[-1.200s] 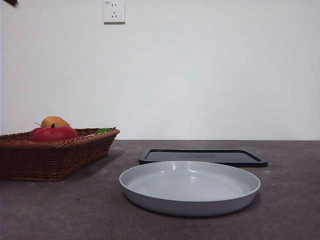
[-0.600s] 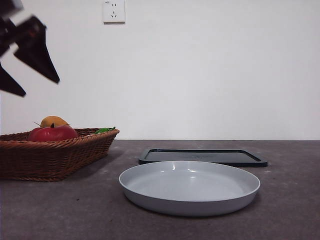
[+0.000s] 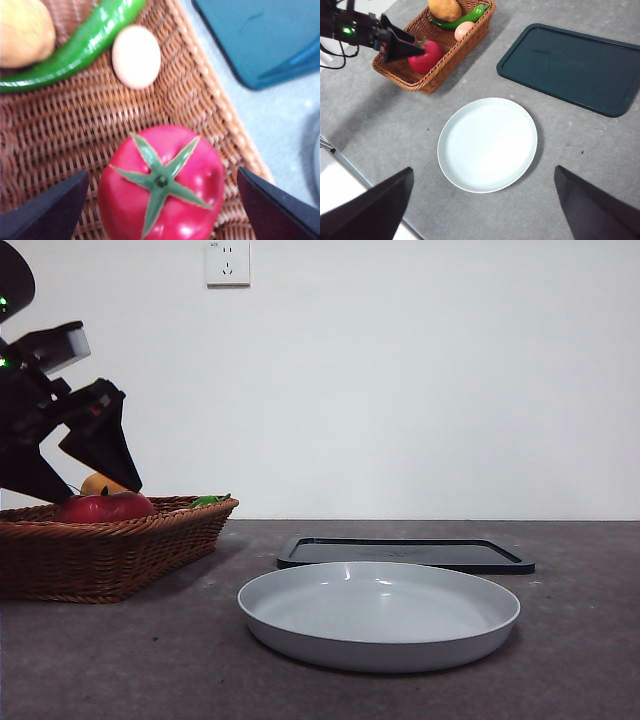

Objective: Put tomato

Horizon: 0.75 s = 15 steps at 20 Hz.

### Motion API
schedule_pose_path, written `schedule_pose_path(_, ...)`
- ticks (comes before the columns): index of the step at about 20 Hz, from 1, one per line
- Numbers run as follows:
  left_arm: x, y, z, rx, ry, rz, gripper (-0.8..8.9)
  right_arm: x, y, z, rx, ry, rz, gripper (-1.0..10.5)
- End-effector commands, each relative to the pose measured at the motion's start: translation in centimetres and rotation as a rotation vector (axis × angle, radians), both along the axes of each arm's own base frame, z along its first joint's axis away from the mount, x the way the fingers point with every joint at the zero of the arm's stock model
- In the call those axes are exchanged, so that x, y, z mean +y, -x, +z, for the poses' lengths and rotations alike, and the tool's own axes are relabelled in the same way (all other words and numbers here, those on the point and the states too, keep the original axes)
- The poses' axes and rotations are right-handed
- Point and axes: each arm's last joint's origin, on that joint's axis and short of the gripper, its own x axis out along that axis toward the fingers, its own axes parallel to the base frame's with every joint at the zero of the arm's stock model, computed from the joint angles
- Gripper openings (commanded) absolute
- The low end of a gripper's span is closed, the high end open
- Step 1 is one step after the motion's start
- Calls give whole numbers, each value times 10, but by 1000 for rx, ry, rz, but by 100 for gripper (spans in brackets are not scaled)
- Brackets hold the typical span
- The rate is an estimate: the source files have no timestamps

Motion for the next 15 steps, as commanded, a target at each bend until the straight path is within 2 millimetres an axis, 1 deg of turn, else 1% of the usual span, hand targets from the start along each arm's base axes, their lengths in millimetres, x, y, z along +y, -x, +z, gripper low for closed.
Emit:
schedule_pose_path(1,-1,-8,-3,-9,-18,-23,479,1,-1,6,-20,-8,3,449)
schedule_pose_path(5,-3,-13,-14,13,-20,-26,479,1,-1,6,-20,-7,3,449)
schedule_pose_path(8,-3,-14,-17,21,-23,-28,476,1,-1,6,-20,-7,3,449)
schedule_pose_path(10,-3,-14,-17,21,-22,-27,445,1,-1,6,-20,-7,3,449)
schedule_pose_path(12,-3,-14,-17,23,-19,-25,328,1,-1,6,-20,-7,3,449)
schedule_pose_path(13,-3,-13,-15,23,-11,-17,306,1,-1,6,-20,-7,3,449)
schedule_pose_path(15,-3,-15,-8,13,8,1,306,1,-1,6,-20,-7,3,449)
